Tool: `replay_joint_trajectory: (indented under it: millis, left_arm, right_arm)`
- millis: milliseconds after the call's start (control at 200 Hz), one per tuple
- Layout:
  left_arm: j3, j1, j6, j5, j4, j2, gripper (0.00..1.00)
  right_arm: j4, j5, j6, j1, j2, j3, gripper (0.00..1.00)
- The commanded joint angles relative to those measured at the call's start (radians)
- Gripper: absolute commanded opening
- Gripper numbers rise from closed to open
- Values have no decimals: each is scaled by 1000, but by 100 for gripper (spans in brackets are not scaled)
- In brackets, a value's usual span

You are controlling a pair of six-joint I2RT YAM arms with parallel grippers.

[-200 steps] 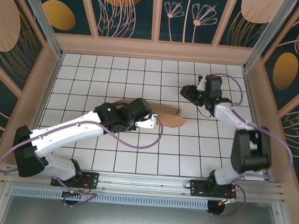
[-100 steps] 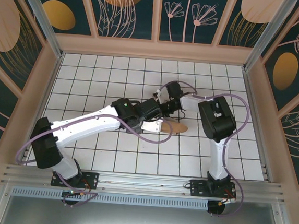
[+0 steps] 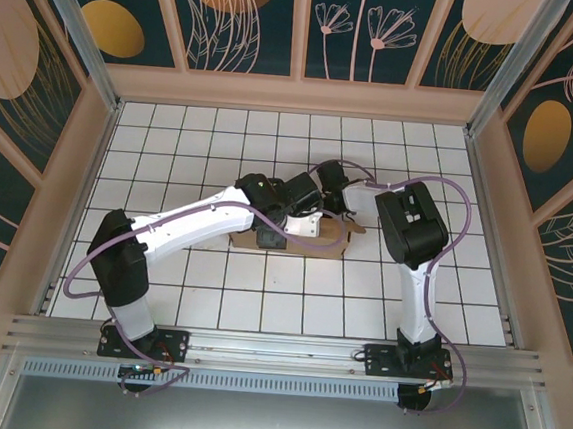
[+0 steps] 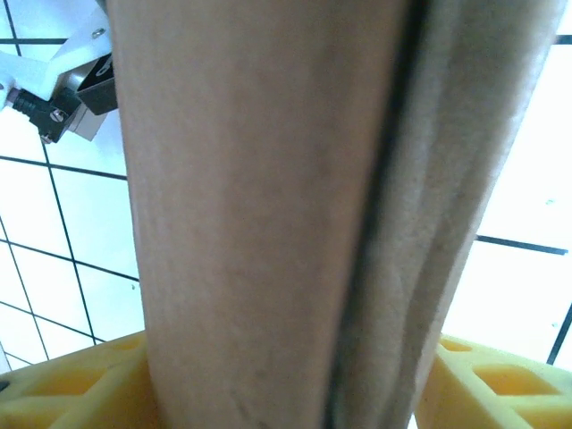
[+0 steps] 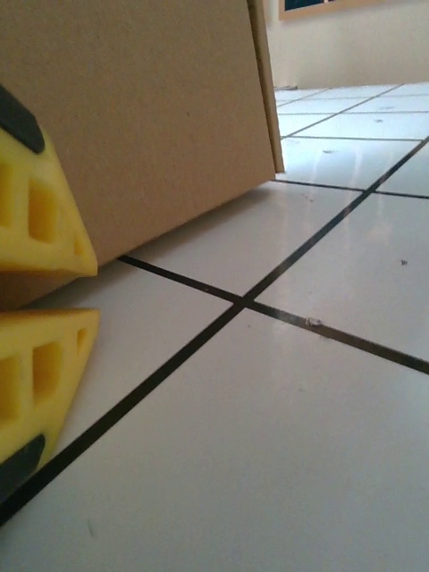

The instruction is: Fold the paper box

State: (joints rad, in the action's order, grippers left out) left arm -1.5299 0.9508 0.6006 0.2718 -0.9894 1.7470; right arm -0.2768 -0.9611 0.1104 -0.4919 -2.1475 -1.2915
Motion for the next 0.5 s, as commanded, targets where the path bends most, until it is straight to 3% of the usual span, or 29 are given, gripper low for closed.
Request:
replay_joint_trajectory:
  millis: [0, 300, 495]
  left_arm:
    - [-27, -1, -15, 18, 6, 12, 70]
    - [-46, -1, -17, 44, 23, -13, 85]
    - [-36, -2, -19, 47, 37, -49, 94]
  right_arm:
    - [18, 73, 8, 3, 7, 8, 21]
    - [68, 184, 38, 41, 109, 27, 47]
    - [83, 214, 42, 45, 155, 38, 50]
